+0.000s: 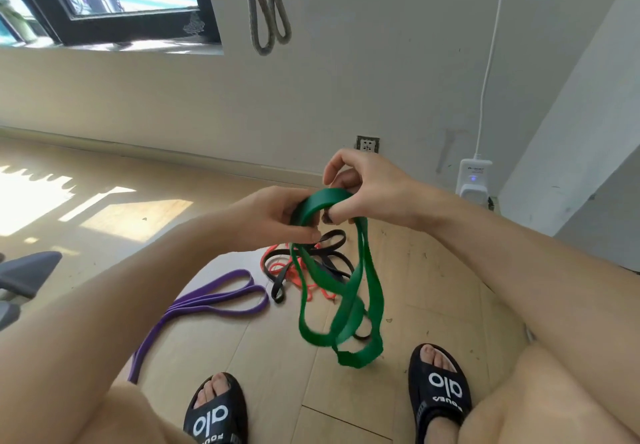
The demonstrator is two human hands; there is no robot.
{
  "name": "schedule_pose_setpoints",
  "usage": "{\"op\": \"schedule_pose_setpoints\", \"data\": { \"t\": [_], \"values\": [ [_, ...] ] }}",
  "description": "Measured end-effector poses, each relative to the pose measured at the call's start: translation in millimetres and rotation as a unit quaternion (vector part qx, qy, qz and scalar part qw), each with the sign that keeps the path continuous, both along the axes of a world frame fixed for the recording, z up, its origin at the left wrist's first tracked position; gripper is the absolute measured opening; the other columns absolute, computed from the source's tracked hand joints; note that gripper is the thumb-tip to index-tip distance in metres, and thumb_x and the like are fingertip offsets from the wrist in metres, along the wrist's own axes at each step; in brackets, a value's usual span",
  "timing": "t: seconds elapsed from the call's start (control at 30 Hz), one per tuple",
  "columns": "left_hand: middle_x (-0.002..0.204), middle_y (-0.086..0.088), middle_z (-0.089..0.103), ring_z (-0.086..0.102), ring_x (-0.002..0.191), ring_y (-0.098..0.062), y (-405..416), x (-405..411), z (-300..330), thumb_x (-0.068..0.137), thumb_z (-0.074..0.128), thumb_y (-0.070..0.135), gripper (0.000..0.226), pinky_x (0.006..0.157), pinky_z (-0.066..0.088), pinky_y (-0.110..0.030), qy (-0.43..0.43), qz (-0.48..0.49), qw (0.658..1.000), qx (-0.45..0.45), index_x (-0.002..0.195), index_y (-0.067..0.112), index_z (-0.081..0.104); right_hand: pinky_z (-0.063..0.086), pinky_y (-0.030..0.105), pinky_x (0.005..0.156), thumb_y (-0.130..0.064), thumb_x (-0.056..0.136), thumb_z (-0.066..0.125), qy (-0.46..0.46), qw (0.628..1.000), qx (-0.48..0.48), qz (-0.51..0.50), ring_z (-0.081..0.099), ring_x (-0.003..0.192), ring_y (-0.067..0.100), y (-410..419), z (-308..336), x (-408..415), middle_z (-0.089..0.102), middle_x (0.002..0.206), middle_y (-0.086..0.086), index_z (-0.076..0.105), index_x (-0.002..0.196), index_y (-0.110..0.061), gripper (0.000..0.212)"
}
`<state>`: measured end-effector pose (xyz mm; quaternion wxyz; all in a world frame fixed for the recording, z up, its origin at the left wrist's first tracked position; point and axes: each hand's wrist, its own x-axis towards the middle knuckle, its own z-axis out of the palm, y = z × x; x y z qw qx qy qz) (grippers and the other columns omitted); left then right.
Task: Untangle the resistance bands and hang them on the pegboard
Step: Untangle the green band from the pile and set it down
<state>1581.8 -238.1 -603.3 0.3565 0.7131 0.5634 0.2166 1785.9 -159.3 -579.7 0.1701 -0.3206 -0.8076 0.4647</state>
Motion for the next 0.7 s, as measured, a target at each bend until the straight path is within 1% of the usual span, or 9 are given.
{"op": "schedule_pose_setpoints", "data": {
  "t": [0.07, 0.17, 0.23, 0.3, 0.4, 0.43, 0.57, 0.63, 0.7],
  "values": [
    [0.093, -0.016, 0.065, 0.066, 0.087, -0.032, -2, 4, 0, 0.089, 0.077, 0.018, 0.023, 0.086, 0.057, -0.051, -0.033, -0.001, 0.999, -0.012, 0.109, 0.017, 0.066, 0.06, 0.041, 0.075, 0.001, 0.074, 0.081, 0.013, 1.0, -0.004, 0.004, 0.072, 0.073, 0.02, -2, 2, -1, 0.077, 0.087, 0.008, 0.058, 0.106, -0.012, 0.042],
    [0.094, -0.008, 0.073, 0.073, 0.092, -0.022, -2, 12, -1, 0.086, 0.08, 0.015, 0.029, 0.087, 0.061, -0.042, -0.082, 0.014, 0.996, -0.013, 0.11, 0.024, 0.066, 0.06, 0.032, 0.072, 0.0, 0.075, 0.081, 0.036, 0.999, -0.015, 0.005, 0.072, 0.072, 0.022, -5, 8, -1, 0.077, 0.087, 0.01, 0.059, 0.108, -0.01, 0.04],
    [0.093, -0.004, 0.074, 0.072, 0.092, -0.026, -1, 13, -2, 0.084, 0.081, 0.025, 0.024, 0.088, 0.06, -0.045, -0.082, 0.032, 0.996, 0.009, 0.104, 0.03, 0.068, 0.061, 0.036, 0.075, 0.001, 0.076, 0.08, 0.049, 0.998, -0.028, 0.011, 0.071, 0.073, 0.026, -5, 10, 0, 0.077, 0.089, 0.012, 0.06, 0.109, -0.01, 0.04],
    [0.093, -0.008, 0.074, 0.072, 0.091, -0.029, 0, 12, 0, 0.082, 0.079, 0.033, 0.022, 0.089, 0.059, -0.048, -0.077, 0.044, 0.996, 0.023, 0.101, 0.029, 0.071, 0.061, 0.039, 0.08, 0.001, 0.077, 0.079, 0.051, 0.998, -0.038, 0.019, 0.072, 0.077, 0.028, -4, 11, 1, 0.077, 0.092, 0.013, 0.061, 0.111, -0.012, 0.041],
    [0.087, -0.003, 0.074, 0.074, 0.085, -0.018, 1, 9, 6, 0.089, 0.077, 0.014, 0.017, 0.081, 0.058, -0.029, -0.079, 0.036, 0.996, 0.012, 0.105, 0.016, 0.07, 0.061, 0.039, 0.083, -0.002, 0.079, 0.08, 0.03, 0.999, -0.018, 0.023, 0.075, 0.085, 0.03, -3, 13, 3, 0.078, 0.094, 0.008, 0.064, 0.109, -0.013, 0.036],
    [0.086, -0.003, 0.074, 0.074, 0.084, -0.018, 0, 8, 7, 0.09, 0.075, 0.009, 0.016, 0.08, 0.057, -0.027, -0.081, 0.032, 0.996, 0.004, 0.105, 0.012, 0.07, 0.061, 0.038, 0.084, -0.005, 0.079, 0.081, 0.019, 1.0, -0.003, 0.023, 0.075, 0.086, 0.029, -4, 13, 3, 0.078, 0.094, 0.006, 0.065, 0.108, -0.014, 0.034],
    [0.086, -0.009, 0.073, 0.074, 0.083, -0.02, -3, 4, 12, 0.09, 0.073, 0.006, 0.013, 0.081, 0.059, -0.029, -0.088, 0.015, 0.996, -0.009, 0.103, 0.01, 0.069, 0.059, 0.037, 0.092, -0.025, 0.078, 0.087, -0.028, 0.998, 0.06, 0.021, 0.074, 0.088, 0.01, -5, 16, 4, 0.078, 0.094, -0.007, 0.069, 0.103, -0.025, 0.03],
    [0.088, -0.009, 0.073, 0.075, 0.084, -0.019, -4, 3, 14, 0.091, 0.072, 0.004, 0.016, 0.08, 0.058, -0.025, -0.097, 0.013, 0.995, -0.012, 0.105, 0.011, 0.069, 0.058, 0.036, 0.092, -0.032, 0.078, 0.087, -0.045, 0.996, 0.075, 0.024, 0.073, 0.089, 0.006, -6, 17, 4, 0.078, 0.094, -0.009, 0.07, 0.103, -0.028, 0.031],
    [0.091, -0.016, 0.072, 0.074, 0.085, -0.02, -6, 2, 14, 0.09, 0.072, 0.005, 0.018, 0.08, 0.057, -0.024, -0.104, 0.012, 0.994, -0.018, 0.107, 0.01, 0.069, 0.058, 0.032, 0.09, -0.035, 0.079, 0.087, -0.044, 0.996, 0.077, 0.026, 0.073, 0.089, 0.005, -8, 19, 4, 0.078, 0.095, -0.009, 0.07, 0.105, -0.028, 0.032]
  ]
}}
